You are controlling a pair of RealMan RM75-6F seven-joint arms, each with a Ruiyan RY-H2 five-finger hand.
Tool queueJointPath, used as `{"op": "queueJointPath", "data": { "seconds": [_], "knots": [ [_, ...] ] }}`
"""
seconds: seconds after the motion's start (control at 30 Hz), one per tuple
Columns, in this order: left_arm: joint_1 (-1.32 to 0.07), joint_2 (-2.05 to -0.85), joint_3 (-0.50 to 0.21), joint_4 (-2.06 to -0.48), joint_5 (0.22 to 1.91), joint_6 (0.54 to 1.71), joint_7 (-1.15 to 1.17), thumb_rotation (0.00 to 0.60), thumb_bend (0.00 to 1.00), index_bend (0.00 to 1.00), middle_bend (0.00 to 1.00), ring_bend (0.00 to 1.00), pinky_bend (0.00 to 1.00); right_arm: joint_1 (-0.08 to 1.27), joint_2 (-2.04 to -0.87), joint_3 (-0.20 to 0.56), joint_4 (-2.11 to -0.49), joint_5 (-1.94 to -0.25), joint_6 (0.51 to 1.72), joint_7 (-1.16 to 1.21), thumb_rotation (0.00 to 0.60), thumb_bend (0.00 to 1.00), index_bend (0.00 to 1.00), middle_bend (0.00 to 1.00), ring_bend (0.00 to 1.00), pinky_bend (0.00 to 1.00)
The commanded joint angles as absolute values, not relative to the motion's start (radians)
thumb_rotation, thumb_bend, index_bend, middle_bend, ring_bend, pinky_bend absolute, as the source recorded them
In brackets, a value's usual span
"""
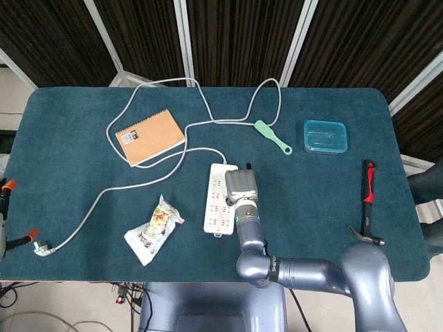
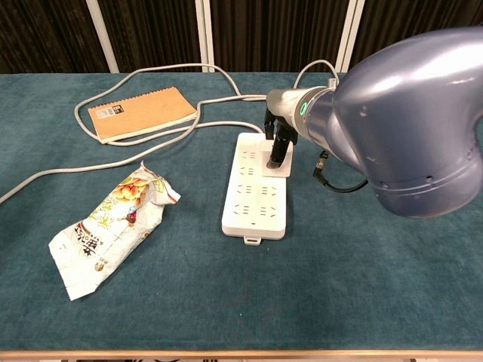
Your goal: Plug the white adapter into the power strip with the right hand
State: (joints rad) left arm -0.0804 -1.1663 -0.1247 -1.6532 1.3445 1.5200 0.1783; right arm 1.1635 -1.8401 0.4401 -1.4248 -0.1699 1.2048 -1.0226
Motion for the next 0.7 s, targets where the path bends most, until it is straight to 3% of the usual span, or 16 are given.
{"op": "queueJointPath", "data": {
  "seconds": [0.03, 0.7],
  "knots": [
    [-0.080, -1.167, -0.124, -1.653, 1.346, 1.521, 0.180, 0.600, 0.07, 0.09, 0.00, 0.00, 0.00, 1.159, -1.835, 0.438, -1.428, -0.167, 1.203, -1.022, 0.600, 0.48, 0.71, 0.57, 0.38, 0.12],
    [-0.081, -1.171, -0.125, -1.652, 1.344, 1.522, 0.186, 0.600, 0.07, 0.09, 0.00, 0.00, 0.00, 1.151, -1.838, 0.428, -1.420, -0.169, 1.186, -1.007, 0.600, 0.48, 0.71, 0.57, 0.38, 0.12]
  ]
}}
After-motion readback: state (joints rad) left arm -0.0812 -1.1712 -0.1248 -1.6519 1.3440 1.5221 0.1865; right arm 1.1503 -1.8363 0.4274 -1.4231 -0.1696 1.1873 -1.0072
